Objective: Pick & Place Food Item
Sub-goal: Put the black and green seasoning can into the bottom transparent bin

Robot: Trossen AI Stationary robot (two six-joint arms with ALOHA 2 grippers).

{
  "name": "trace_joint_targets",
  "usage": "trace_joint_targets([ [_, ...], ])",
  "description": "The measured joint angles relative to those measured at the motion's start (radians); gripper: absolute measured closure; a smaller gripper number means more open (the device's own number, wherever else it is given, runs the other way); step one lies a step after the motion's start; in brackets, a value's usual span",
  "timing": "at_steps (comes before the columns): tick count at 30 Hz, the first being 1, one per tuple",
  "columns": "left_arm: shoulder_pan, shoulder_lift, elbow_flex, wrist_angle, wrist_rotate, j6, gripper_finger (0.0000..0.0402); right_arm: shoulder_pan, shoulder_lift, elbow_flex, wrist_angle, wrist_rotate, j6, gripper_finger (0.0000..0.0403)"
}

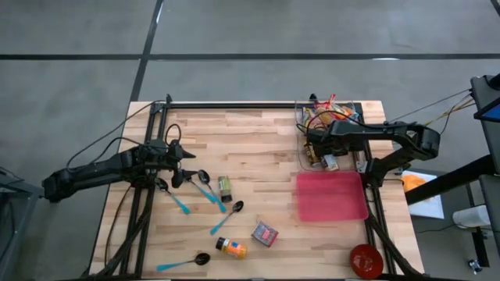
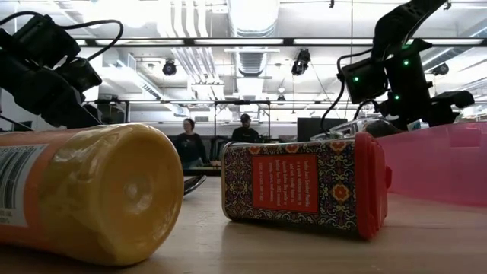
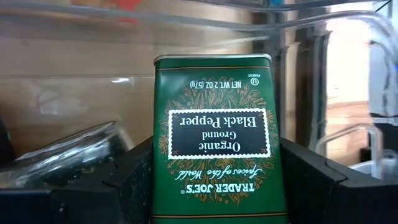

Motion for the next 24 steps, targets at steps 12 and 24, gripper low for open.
trace_joint_targets([
  [12,0.000,0.000,0.000,0.000,0.000,0.000,0.0057,0.000,0.003,-0.060,0.087,-0.026,0.001,0.0140],
  [24,0.000,0.000,0.001,0.000,0.000,0.000,0.0057,-0.001,-0.012,-0.072,0.104,-0.017,0.020,0.0080],
])
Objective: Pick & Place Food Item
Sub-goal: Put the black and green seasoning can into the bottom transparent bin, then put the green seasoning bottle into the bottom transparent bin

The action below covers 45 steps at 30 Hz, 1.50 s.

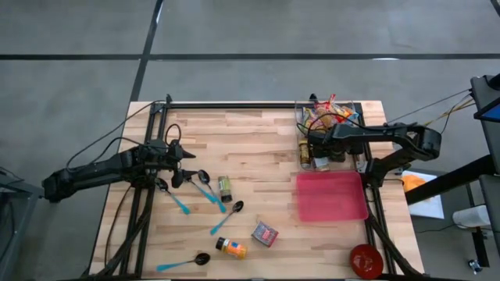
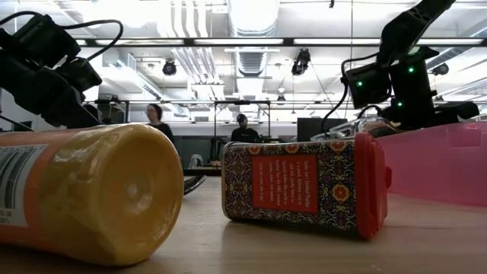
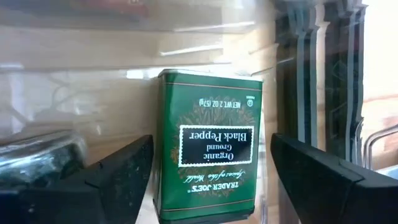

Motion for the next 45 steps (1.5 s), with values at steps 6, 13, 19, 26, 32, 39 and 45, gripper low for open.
trace_joint_targets([
  [6,0.000,0.000,0.000,0.000,0.000,0.000,0.0057,0.001,-0.017,-0.002,-0.002,0.001,-0.005,0.0077],
  [13,0.000,0.000,0.000,0.000,0.000,0.000,0.0057,0.001,-0.106,-0.003,-0.019,0.013,-0.005,0.0077],
  [19,0.000,0.000,0.000,0.000,0.000,0.000,0.0057,0.007,-0.250,-0.003,-0.029,0.015,-0.024,0.0077],
  [26,0.000,0.000,0.000,0.000,0.000,0.000,0.0057,0.074,-0.450,0.001,0.015,0.014,-0.032,0.0077],
  [32,0.000,0.000,0.000,0.000,0.000,0.000,0.0057,0.158,-0.558,0.017,0.137,0.014,-0.097,0.0077],
  [39,0.000,0.000,0.000,0.000,0.000,0.000,0.0057,0.261,-0.559,0.017,0.446,0.013,-0.248,0.0077],
  [45,0.000,0.000,0.000,0.000,0.000,0.000,0.0057,0.331,-0.445,0.018,0.669,0.012,-0.311,0.0076],
])
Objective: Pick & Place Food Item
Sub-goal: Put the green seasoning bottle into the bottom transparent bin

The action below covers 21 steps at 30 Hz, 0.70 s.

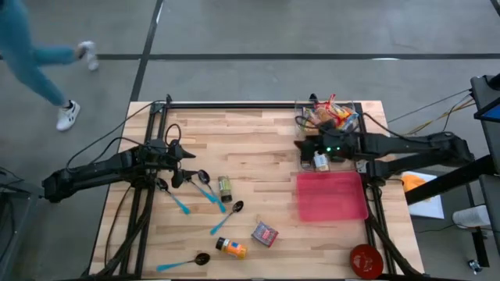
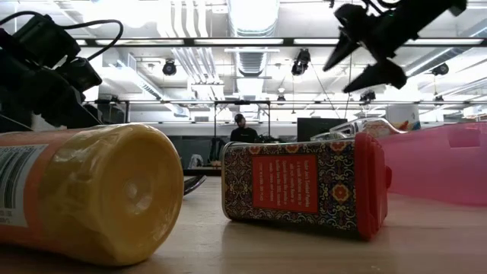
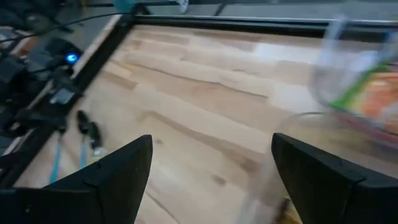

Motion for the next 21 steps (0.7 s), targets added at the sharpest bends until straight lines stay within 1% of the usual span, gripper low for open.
trace_joint_targets([
  [4,0.000,0.000,0.000,0.000,0.000,0.000,0.0057,0.035,0.103,0.002,0.123,-0.001,0.000,0.0076],
  [9,0.000,0.000,0.000,0.000,0.000,0.000,0.0057,0.074,0.258,0.069,0.174,-0.008,-0.007,0.0076],
  [13,0.000,0.000,0.000,0.000,0.000,0.000,0.0057,0.104,0.394,0.167,0.175,-0.008,-0.020,0.0076],
  [21,0.000,0.000,0.000,0.000,0.000,0.000,0.0057,0.169,0.659,0.403,0.167,-0.008,-0.083,0.0076],
])
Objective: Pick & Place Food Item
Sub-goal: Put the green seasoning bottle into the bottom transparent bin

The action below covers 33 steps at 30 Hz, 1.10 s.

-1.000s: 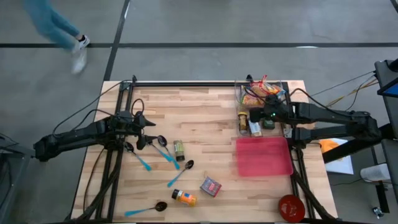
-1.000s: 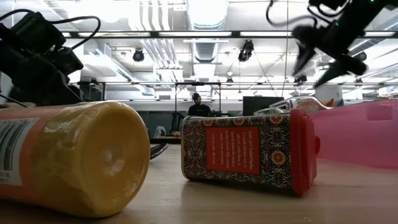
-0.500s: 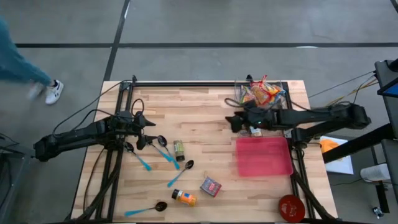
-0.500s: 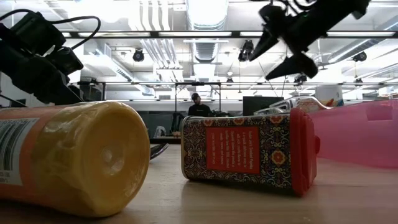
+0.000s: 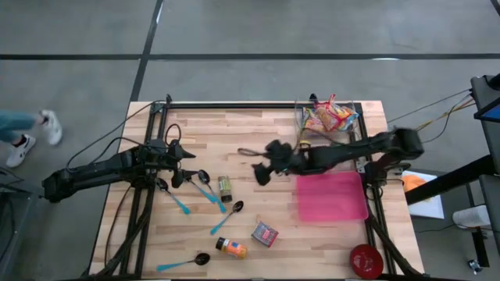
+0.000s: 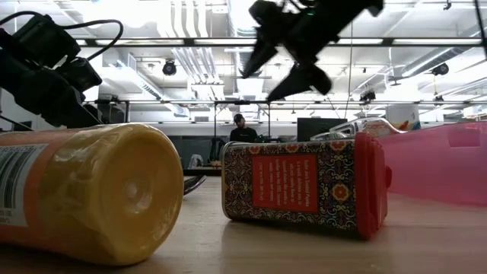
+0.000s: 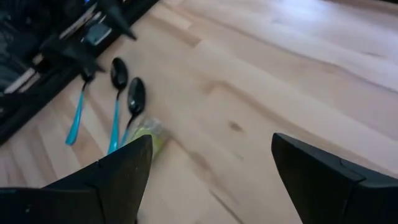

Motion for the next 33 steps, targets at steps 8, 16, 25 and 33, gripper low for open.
trace_joint_targets([
  [8,0.000,0.000,0.000,0.000,0.000,0.000,0.0057,0.037,0.253,0.238,-0.057,-0.001,-0.025,0.0076],
  [16,0.000,0.000,0.000,0.000,0.000,0.000,0.0057,0.057,0.456,0.418,-0.100,0.009,-0.025,0.0076],
  [25,0.000,0.000,0.000,0.000,0.000,0.000,0.0057,0.063,0.552,0.511,-0.096,0.011,-0.025,0.0076],
  [33,0.000,0.000,0.000,0.000,0.000,0.000,0.0057,0.061,0.647,0.606,-0.110,0.016,-0.036,0.0076],
])
